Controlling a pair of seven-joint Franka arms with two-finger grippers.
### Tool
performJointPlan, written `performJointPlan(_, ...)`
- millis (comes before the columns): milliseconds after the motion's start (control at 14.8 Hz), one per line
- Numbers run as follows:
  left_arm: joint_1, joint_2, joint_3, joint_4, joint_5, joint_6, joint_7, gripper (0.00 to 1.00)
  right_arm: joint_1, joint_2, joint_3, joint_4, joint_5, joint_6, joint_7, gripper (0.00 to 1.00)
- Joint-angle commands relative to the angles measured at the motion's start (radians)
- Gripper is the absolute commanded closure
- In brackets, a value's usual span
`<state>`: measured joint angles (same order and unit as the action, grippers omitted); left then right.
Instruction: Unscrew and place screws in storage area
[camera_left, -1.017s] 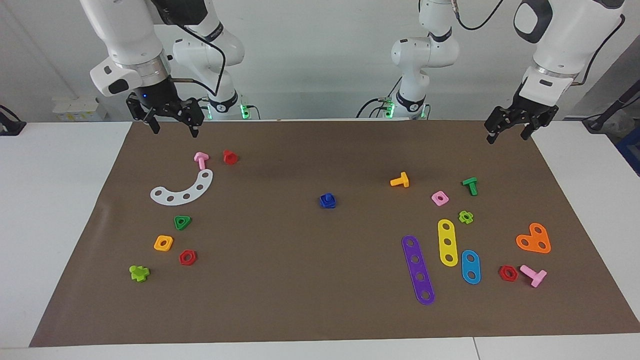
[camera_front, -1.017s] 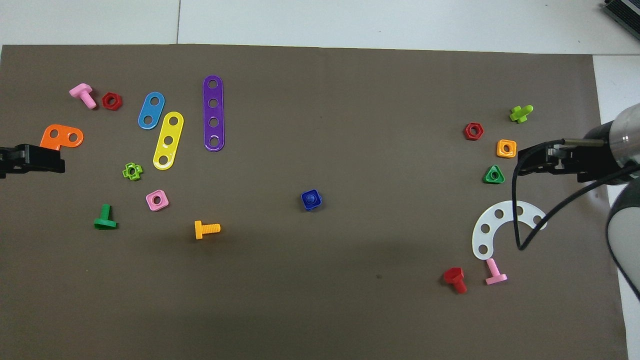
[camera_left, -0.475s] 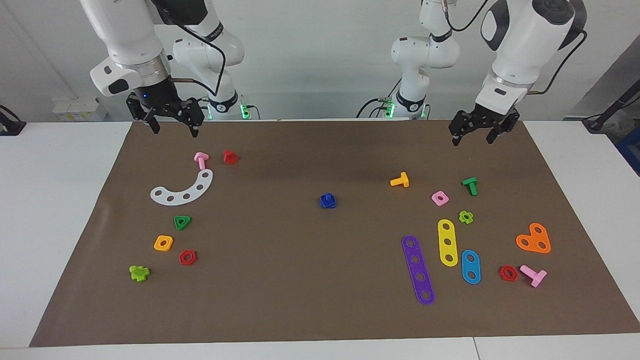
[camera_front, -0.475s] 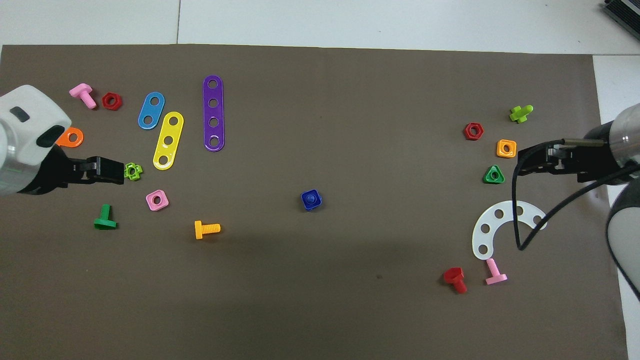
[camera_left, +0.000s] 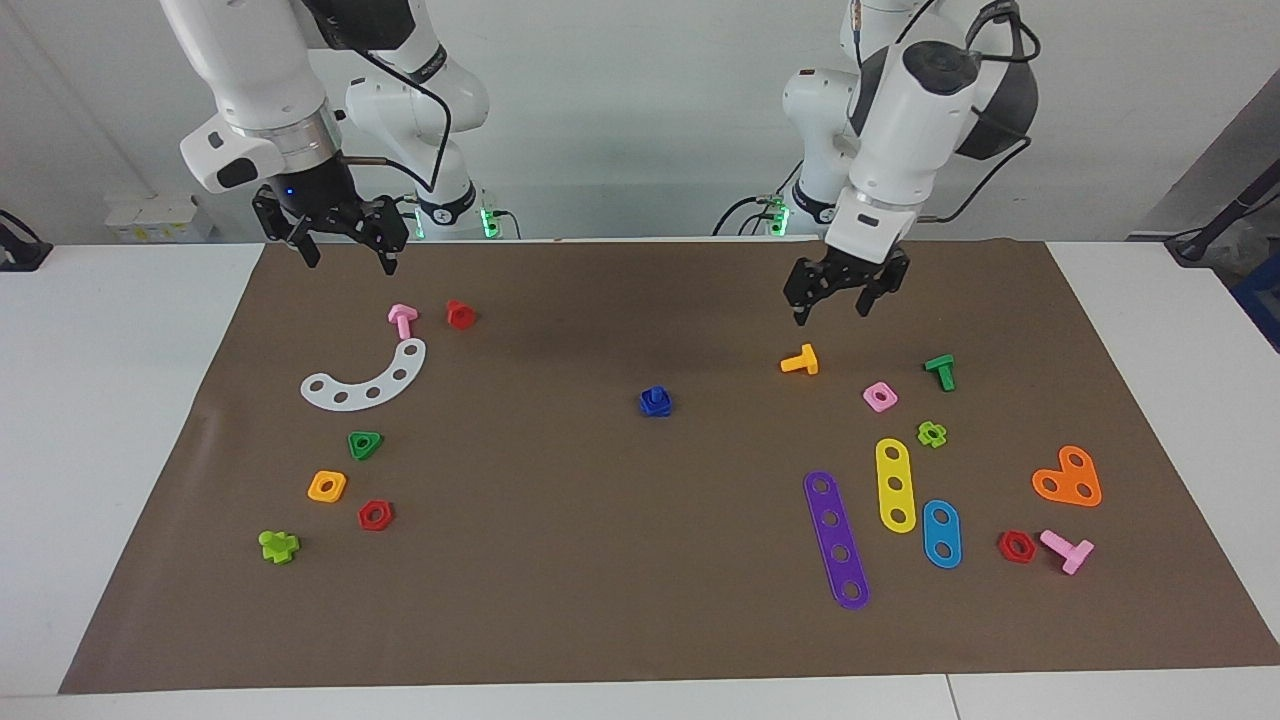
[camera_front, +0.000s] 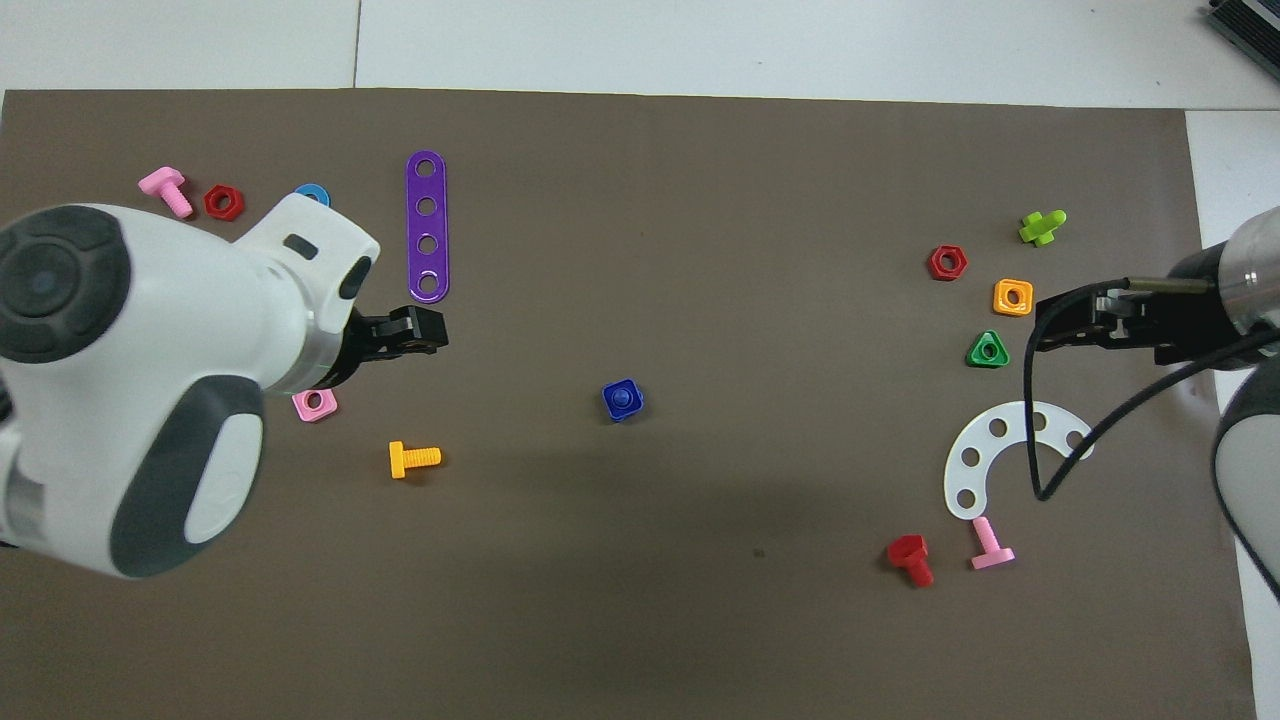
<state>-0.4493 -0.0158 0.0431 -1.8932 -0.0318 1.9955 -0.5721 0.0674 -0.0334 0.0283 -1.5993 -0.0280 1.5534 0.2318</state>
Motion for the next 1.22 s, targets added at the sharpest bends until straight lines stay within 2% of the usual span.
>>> performJointPlan(0, -0.092, 0.109, 0.018, 0.003, -0.016, 0.164, -0.148, 0.02, -0.014, -0.016, 0.010, -0.008, 0.003, -0.003, 0.011, 0.00)
performJointPlan(136, -0.120, 0.151, 0.018, 0.003, -0.025, 0.245, -0.193, 0.03, -0.014, -0.016, 0.010, -0.008, 0.003, -0.003, 0.011, 0.00)
performJointPlan(339, -0.196, 0.255, 0.023, 0.016, -0.053, 0.334, -0.239, 0.05, -0.014, -0.016, 0.010, -0.008, 0.003, -0.003, 0.011, 0.00)
performJointPlan(678, -0.275, 0.368, 0.024, 0.039, -0.053, 0.347, -0.271, 0.11, -0.014, -0.016, 0.010, -0.008, 0.003, -0.003, 0.011, 0.00)
performJointPlan(1153, -0.321, 0.404, 0.024, 0.034, -0.051, 0.342, -0.273, 0.25, -0.014, -0.016, 0.010, -0.008, 0.003, -0.001, 0.011, 0.00)
